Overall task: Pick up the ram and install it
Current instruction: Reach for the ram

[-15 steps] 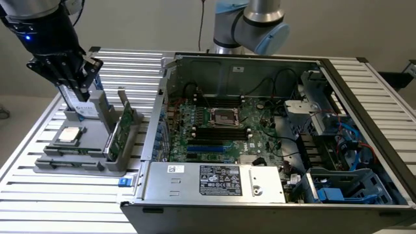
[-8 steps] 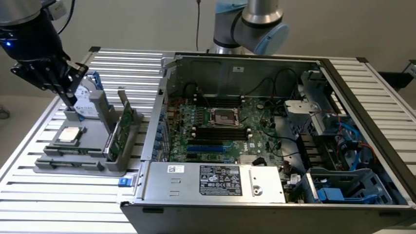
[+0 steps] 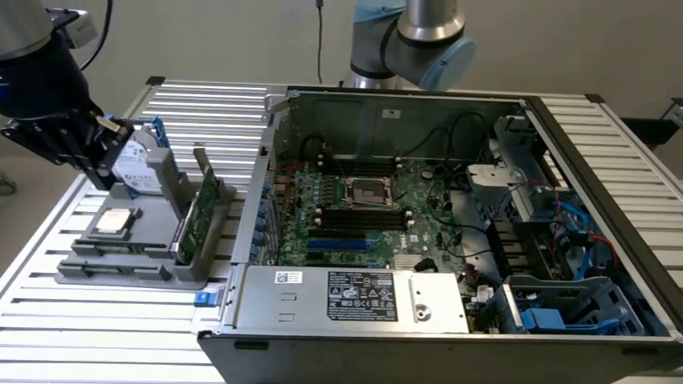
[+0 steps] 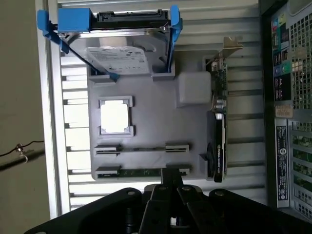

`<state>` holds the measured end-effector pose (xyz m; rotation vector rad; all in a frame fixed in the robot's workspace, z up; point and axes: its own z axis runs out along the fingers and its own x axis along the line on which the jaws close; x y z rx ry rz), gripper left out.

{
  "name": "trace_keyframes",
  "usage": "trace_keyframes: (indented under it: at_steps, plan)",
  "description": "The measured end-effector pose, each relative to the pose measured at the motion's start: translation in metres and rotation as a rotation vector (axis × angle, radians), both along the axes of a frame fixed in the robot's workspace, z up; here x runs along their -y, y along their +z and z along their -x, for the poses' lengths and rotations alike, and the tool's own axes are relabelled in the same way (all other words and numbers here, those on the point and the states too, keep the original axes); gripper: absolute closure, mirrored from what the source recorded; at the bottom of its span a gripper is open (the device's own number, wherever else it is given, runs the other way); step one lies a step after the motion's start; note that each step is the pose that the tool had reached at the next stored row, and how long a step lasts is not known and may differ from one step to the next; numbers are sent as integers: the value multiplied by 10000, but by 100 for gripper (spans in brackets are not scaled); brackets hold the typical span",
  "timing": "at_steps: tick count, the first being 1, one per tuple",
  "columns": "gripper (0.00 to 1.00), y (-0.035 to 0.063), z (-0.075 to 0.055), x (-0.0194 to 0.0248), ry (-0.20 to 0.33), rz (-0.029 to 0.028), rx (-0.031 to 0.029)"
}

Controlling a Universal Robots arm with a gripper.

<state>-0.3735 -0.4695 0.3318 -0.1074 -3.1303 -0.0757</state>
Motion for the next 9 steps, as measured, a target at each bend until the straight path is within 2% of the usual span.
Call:
trace_keyframes:
  at_steps: [3,4,9]
  plan:
    - [89,-24,8,41,43,0,-116]
    - [89,-31,12,55,64,0,-136]
    - [89,-63,20,95,268,1,-170]
